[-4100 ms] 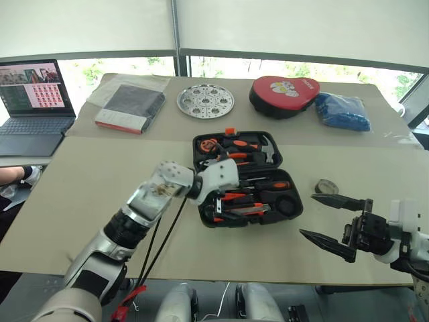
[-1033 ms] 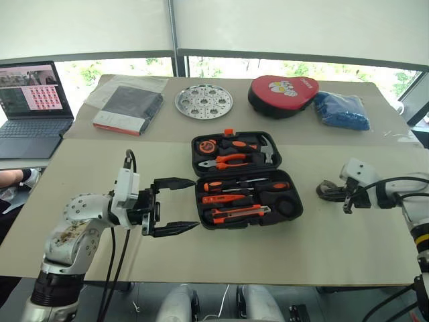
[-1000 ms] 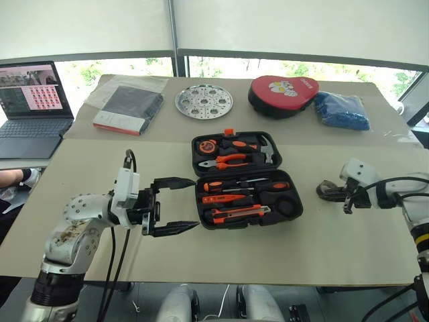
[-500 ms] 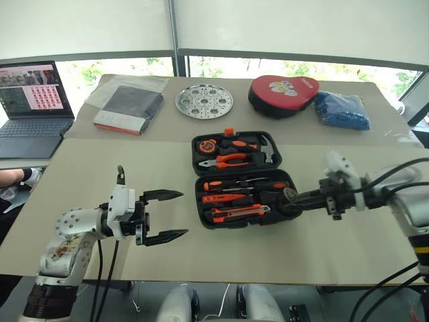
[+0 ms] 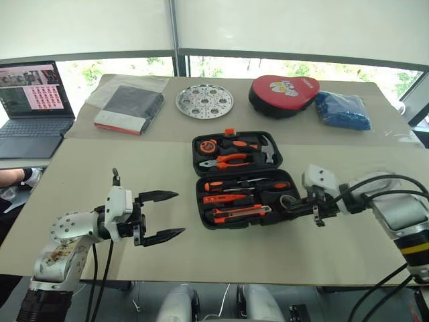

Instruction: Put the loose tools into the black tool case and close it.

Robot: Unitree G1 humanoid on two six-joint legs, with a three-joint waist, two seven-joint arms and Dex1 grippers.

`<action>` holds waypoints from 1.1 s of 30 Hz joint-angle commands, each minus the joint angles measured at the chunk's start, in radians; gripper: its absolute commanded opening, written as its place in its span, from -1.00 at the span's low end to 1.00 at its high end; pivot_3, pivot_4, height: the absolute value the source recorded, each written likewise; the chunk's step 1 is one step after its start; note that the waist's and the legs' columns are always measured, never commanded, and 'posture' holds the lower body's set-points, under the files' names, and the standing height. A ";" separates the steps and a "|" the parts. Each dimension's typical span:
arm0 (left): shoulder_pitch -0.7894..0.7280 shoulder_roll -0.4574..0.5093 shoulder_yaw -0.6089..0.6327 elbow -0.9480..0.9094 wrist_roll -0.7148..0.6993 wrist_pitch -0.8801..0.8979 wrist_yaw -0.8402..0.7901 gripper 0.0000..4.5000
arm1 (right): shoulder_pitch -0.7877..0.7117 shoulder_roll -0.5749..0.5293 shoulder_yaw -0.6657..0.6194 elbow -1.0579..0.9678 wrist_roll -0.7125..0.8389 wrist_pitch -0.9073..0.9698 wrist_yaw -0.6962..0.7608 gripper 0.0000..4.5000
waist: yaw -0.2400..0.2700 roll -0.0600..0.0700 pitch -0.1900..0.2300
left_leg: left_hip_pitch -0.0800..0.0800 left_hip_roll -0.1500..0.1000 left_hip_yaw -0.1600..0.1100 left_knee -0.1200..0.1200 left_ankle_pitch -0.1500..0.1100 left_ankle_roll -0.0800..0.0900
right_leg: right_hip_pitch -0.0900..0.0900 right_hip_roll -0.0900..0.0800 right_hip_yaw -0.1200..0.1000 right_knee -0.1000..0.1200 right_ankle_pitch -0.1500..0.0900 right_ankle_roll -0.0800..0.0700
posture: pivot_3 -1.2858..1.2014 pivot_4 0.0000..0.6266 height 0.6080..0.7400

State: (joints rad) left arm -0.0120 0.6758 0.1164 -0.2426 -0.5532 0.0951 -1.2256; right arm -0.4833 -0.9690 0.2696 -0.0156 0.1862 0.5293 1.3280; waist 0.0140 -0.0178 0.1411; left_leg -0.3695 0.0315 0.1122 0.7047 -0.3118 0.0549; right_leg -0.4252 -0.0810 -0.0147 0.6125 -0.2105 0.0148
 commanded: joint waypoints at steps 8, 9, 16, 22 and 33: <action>0.016 0.019 0.056 -0.061 -0.061 0.076 0.048 1.00 | -0.002 -0.046 -0.059 -0.090 0.125 0.072 0.129 0.46 | 0.001 0.000 0.000 | -0.001 0.000 -0.001 -0.001 0.000 0.000 | -0.001 0.000 -0.001 -0.002 -0.001 0.001 | 0.03 -0.52 1.00; 0.019 0.031 0.054 -0.064 -0.048 0.110 0.075 1.00 | -0.008 -0.045 -0.082 -0.072 0.140 0.073 0.130 0.64 | -0.002 0.000 0.000 | -0.002 0.000 0.000 -0.001 0.000 0.000 | -0.001 0.000 -0.001 -0.002 -0.001 0.001 | 0.03 -0.52 1.00; -0.099 0.046 -0.012 0.056 0.104 0.235 0.261 0.69 | -0.030 0.035 -0.307 0.234 0.190 -0.150 0.034 0.87 | 0.002 -0.001 0.000 | 0.000 0.000 0.000 0.000 -0.001 0.001 | 0.001 0.001 0.000 -0.001 -0.001 0.001 | 0.03 -0.52 1.00; -0.260 -0.055 -0.101 0.190 0.210 0.289 0.404 -0.27 | -0.055 0.180 -0.335 0.493 0.046 -0.564 -0.172 0.06 | -0.004 -0.001 0.000 | 0.000 -0.001 0.001 0.000 0.001 -0.001 | 0.001 0.003 0.002 0.000 0.002 0.003 | 0.03 -0.52 1.00; -0.421 -0.193 -0.232 0.316 0.310 0.291 0.451 -1.00 | -0.140 0.311 -0.217 0.689 -0.108 -0.743 -0.236 -0.99 | -0.026 -0.001 0.000 | 0.000 0.000 0.002 -0.001 0.003 -0.005 | 0.000 0.004 0.003 0.000 0.002 0.003 | 0.03 -0.52 1.00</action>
State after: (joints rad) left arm -0.3977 0.4961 -0.1095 0.0797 -0.2482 0.4070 -0.7720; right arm -0.6111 -0.6593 0.0532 0.7228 0.0547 -0.2303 1.0493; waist -0.0116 -0.0187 0.1414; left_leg -0.3695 0.0314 0.1146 0.7038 -0.3085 0.0497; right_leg -0.4255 -0.0773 -0.0115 0.6124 -0.2090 0.0177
